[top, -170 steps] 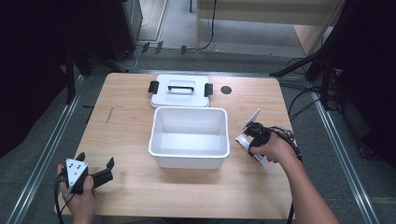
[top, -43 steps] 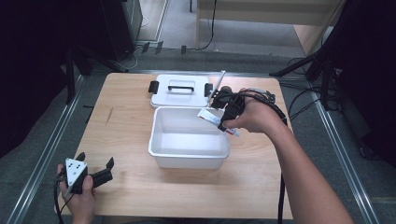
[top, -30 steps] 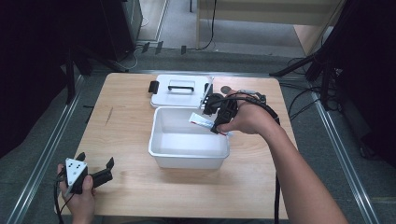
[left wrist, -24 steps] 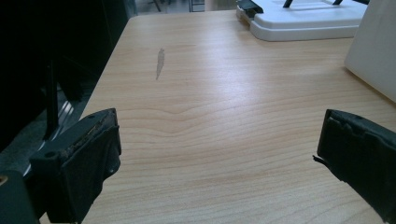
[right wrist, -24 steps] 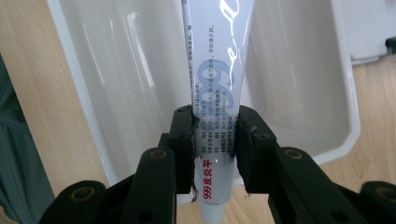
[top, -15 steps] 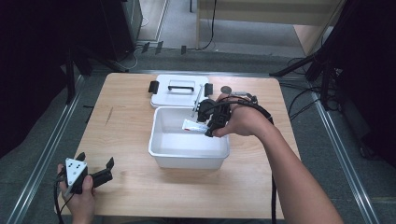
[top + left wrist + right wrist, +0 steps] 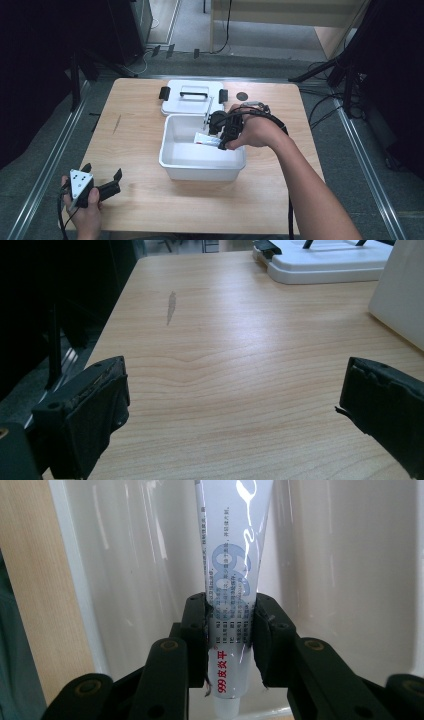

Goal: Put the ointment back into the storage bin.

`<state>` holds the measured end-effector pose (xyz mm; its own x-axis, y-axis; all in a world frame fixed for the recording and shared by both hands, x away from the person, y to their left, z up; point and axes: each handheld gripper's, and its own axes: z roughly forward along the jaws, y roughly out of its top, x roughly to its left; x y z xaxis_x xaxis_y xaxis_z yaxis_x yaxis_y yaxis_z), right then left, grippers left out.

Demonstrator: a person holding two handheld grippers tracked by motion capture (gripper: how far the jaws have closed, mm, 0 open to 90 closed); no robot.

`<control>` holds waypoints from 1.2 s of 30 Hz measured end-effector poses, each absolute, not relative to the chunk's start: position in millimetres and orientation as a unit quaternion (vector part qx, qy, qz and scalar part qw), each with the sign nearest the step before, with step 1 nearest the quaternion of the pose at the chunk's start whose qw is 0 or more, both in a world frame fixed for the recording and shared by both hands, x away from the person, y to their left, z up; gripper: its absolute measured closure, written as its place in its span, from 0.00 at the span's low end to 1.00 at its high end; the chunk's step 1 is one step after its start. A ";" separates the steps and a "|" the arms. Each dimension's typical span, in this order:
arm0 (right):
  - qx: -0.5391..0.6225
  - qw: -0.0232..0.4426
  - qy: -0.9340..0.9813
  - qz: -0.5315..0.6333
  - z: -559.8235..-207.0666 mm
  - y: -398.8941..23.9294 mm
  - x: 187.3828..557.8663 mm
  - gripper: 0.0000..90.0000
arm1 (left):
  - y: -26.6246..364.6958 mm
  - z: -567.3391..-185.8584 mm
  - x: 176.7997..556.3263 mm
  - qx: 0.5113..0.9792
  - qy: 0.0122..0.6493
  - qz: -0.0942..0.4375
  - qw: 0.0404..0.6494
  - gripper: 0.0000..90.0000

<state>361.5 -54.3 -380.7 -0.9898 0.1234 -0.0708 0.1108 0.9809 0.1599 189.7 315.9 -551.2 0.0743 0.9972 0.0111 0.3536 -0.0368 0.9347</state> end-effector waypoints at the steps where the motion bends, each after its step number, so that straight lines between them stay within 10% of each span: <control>1: 0.059 0.040 0.994 0.078 -380.7 -54.3 361.5 0.78 | 315.9 -551.2 189.7 0.606 0.558 0.390 0.413 0.00; 36: 0.062 0.012 0.997 0.047 -432.9 -47.5 365.5 0.78 | 316.1 -551.2 189.6 0.606 0.558 0.389 0.413 0.00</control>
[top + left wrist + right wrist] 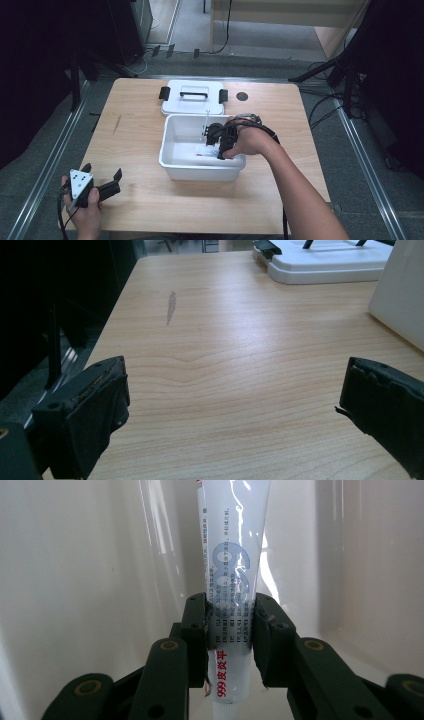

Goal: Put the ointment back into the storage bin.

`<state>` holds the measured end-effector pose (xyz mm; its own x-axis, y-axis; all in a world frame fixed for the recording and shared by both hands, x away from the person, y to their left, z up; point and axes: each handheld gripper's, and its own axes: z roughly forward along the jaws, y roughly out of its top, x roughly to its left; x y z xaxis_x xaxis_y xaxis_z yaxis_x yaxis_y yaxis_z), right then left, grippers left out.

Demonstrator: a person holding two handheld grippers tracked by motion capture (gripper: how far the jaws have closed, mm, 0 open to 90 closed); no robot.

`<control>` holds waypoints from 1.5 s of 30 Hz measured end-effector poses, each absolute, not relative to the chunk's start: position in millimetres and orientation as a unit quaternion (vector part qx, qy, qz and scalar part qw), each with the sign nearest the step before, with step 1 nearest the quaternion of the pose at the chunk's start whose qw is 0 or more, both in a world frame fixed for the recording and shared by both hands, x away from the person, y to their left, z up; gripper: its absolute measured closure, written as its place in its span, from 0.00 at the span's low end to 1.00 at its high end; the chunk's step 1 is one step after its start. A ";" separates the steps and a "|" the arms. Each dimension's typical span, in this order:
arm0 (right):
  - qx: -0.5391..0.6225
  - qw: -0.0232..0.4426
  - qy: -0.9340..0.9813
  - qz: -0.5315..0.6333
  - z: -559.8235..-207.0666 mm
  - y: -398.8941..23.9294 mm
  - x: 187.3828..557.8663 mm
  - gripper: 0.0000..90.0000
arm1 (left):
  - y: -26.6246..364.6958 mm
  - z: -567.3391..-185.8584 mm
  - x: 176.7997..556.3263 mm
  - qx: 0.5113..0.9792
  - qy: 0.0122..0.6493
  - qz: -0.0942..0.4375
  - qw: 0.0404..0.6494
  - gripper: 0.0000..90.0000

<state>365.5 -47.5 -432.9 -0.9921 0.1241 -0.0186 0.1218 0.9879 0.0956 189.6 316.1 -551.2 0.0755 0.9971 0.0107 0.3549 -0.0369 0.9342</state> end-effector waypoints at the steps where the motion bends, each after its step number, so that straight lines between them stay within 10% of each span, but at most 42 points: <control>1: 0.062 0.011 0.997 0.045 -434.5 -46.9 365.4 0.78 | 316.1 -551.2 189.6 0.606 0.558 0.389 0.413 0.00; 45: 0.097 -0.003 0.995 0.035 -440.4 -50.3 368.1 0.85 | 316.7 -551.3 190.0 0.603 0.560 0.388 0.416 0.00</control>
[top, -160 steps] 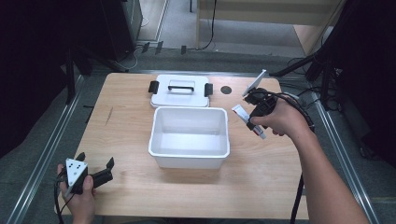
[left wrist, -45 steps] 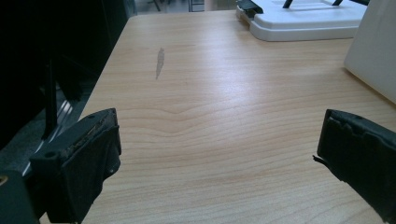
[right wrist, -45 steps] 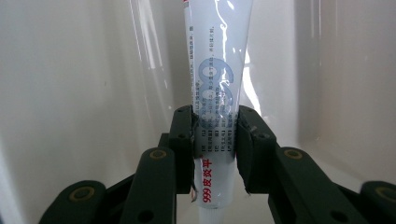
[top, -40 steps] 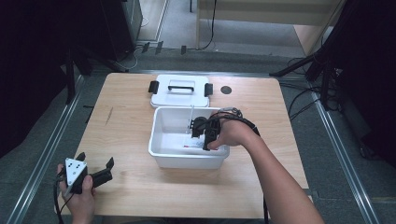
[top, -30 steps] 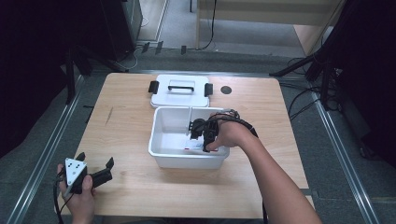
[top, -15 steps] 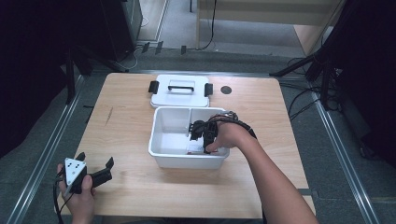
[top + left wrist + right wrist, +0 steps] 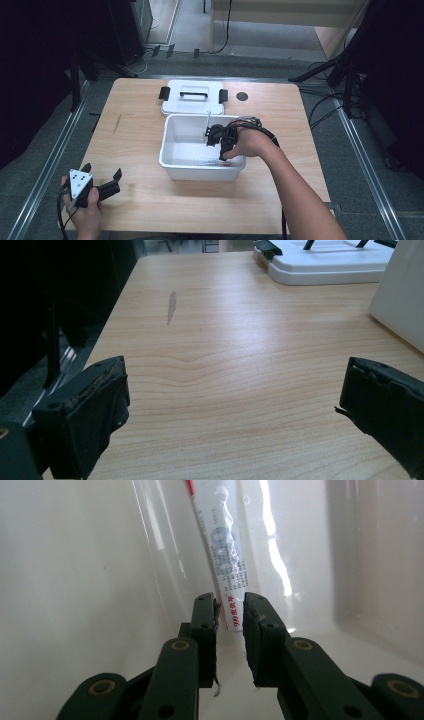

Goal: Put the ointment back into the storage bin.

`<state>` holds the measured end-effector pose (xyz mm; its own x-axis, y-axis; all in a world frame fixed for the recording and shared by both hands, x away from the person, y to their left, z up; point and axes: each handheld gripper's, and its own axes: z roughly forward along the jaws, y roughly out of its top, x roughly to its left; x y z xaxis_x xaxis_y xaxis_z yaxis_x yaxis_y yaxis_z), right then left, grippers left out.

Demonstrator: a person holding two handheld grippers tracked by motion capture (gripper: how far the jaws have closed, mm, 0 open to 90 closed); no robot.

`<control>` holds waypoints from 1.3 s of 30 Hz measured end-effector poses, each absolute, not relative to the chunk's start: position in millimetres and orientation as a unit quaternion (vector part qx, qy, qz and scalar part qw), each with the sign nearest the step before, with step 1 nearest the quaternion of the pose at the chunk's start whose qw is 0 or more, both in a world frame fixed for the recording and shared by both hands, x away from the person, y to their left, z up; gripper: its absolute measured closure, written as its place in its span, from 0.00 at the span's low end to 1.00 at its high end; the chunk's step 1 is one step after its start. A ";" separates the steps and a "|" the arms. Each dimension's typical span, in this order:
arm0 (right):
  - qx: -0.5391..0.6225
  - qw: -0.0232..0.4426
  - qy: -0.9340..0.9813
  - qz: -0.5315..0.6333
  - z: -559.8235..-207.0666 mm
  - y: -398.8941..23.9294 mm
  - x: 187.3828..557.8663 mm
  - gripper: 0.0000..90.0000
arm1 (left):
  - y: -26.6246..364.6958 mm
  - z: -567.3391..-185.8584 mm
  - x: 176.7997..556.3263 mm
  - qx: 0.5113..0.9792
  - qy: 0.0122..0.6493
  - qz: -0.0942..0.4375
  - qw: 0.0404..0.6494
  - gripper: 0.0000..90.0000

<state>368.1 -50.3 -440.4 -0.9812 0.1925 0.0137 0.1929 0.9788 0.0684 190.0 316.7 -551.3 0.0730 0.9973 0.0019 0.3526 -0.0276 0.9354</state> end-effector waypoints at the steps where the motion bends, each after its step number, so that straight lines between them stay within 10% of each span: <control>1: -0.101 0.003 -0.994 -0.035 -438.3 -50.5 367.5 0.85 | 316.7 -551.2 189.9 0.604 0.559 0.388 0.415 0.00; 39: -0.177 -0.014 -0.980 -0.089 -351.2 -154.4 354.5 0.84 | 315.5 -551.2 190.2 0.606 0.558 0.391 0.411 0.00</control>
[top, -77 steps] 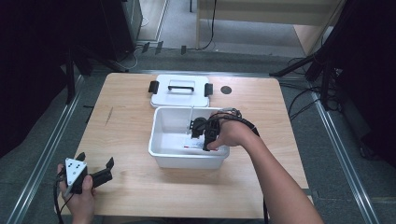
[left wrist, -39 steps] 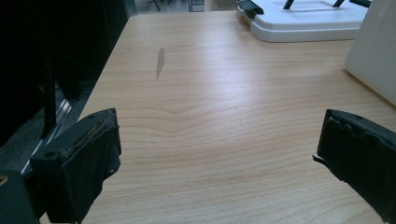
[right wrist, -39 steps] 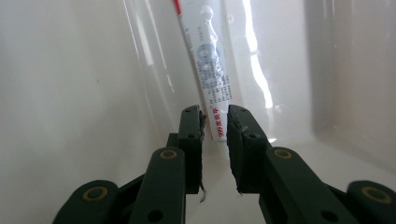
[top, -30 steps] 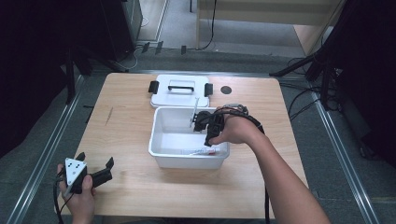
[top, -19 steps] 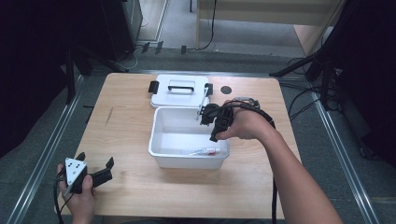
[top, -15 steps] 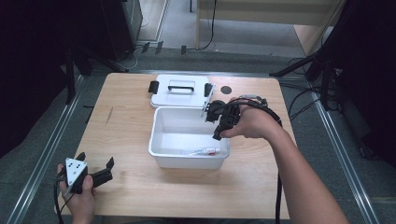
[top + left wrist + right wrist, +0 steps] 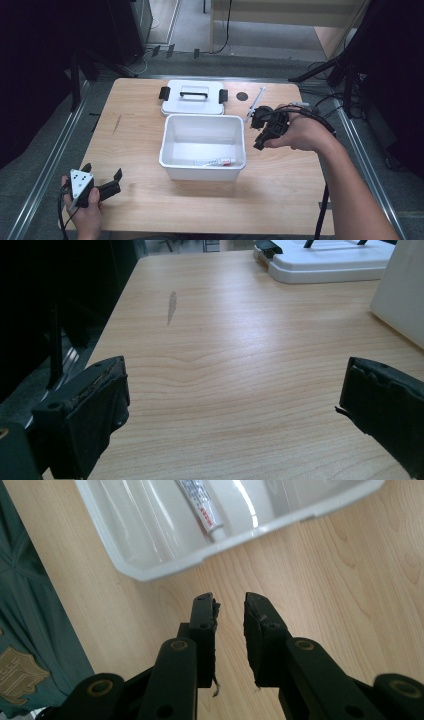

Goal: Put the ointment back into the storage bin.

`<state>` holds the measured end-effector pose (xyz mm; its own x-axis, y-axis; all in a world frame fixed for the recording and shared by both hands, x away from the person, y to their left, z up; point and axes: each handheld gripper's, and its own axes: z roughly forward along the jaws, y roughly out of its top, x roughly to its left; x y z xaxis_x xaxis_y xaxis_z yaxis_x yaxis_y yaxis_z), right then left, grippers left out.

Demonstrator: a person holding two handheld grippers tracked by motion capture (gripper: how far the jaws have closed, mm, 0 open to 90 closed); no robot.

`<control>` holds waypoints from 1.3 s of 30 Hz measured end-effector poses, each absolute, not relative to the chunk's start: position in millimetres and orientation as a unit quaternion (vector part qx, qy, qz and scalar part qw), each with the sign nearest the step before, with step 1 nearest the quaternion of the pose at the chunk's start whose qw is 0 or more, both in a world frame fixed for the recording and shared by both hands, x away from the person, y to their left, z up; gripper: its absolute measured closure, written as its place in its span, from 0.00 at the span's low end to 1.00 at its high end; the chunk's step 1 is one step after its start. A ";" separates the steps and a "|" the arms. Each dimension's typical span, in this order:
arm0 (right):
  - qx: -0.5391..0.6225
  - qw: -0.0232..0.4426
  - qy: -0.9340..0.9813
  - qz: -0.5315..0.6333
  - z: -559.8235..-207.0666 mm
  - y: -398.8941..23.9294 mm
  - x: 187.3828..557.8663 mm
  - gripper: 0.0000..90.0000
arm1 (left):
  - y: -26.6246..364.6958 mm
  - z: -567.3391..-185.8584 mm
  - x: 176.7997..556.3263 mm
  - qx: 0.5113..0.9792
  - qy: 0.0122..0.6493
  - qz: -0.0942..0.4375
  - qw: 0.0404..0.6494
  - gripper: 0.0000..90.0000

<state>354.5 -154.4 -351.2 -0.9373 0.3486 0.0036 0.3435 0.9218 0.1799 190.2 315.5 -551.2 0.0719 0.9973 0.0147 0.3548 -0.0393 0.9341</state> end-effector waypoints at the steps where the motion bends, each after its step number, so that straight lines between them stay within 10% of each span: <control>1: 0.182 0.014 0.979 0.089 -351.8 -159.6 354.2 0.84 | 315.6 -551.2 190.2 0.606 0.558 0.391 0.411 0.00; 20: 0.321 -0.018 0.937 0.139 -406.7 -228.0 348.6 0.58 | 314.3 -551.4 189.5 0.606 0.557 0.393 0.411 0.00; 39: 0.411 0.108 0.866 0.263 -479.4 -271.7 313.5 0.12 | 313.9 -551.3 189.2 0.608 0.556 0.392 0.409 0.00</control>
